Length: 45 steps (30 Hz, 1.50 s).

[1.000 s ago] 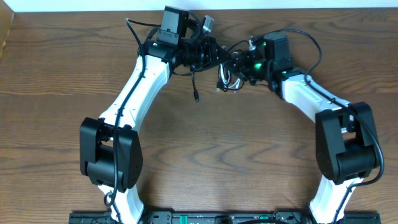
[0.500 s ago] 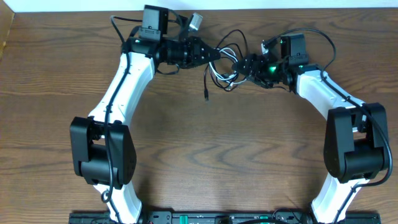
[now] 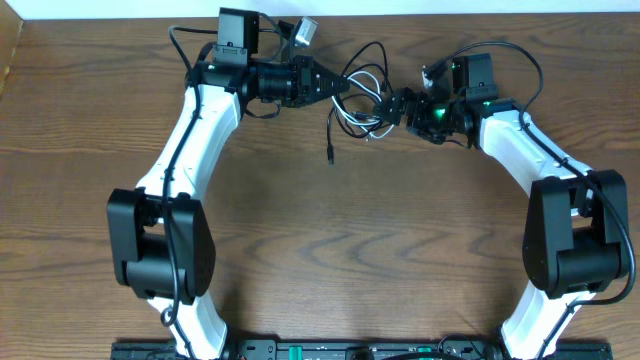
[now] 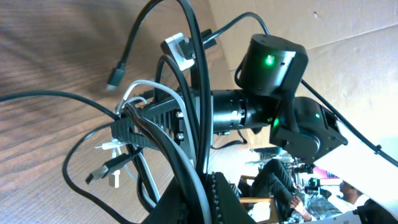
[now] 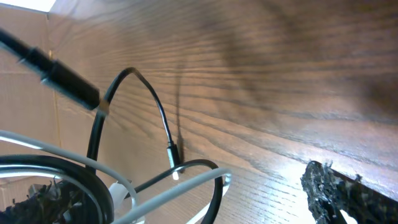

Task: Untangle cables

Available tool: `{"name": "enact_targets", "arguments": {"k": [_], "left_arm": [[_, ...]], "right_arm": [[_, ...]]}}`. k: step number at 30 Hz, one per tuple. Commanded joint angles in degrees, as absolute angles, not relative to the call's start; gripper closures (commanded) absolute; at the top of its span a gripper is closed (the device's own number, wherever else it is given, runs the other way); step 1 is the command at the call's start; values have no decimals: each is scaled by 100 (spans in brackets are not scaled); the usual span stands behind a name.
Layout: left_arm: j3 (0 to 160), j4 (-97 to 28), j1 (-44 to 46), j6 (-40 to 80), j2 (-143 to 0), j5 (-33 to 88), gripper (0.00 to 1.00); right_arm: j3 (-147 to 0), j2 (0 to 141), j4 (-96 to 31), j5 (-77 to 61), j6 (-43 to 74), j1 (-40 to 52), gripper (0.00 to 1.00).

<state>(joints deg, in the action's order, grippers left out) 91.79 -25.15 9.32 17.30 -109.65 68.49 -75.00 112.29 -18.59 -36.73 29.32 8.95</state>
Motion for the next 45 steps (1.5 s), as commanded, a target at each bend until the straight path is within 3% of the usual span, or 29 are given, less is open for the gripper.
{"name": "enact_targets", "arguments": {"k": [1,5,9,12,18,24,33,37,45], "left_arm": [[9400,-2366,707,1686,-10077,7564,92],[9400,-2370,873,1789,-10086,7494,92],[9400,-2375,1002,1828,-10086,7216,93],[9400,-2418,1033,1918,-10086,7039,92],[9400,-3044,1039,2698,-10086,5553,92],[9400,-3100,1039,3297,-10086,5328,92],[9400,-3105,1033,3592,-10086,6066,93],[9400,-3103,1033,3686,-10086,6276,93],[9400,-3103,1033,3723,-10086,6967,92]], "right_arm": [[-7328,11445,-1852,-3000,2064,486,1],[-7430,11301,-1540,-4370,1400,548,5],[-7537,11048,-1516,-4663,1363,565,15],[-7537,10794,-1573,-4705,1194,572,16],[-7537,10300,-2047,-4864,34,585,9],[-7537,10224,-2423,-5334,-764,803,8],[-7535,10232,-2554,-4027,-1275,1258,17],[-7533,10232,-2480,-3306,-1238,1389,27],[-7531,10235,-2115,-2862,-1168,1409,25]]}}
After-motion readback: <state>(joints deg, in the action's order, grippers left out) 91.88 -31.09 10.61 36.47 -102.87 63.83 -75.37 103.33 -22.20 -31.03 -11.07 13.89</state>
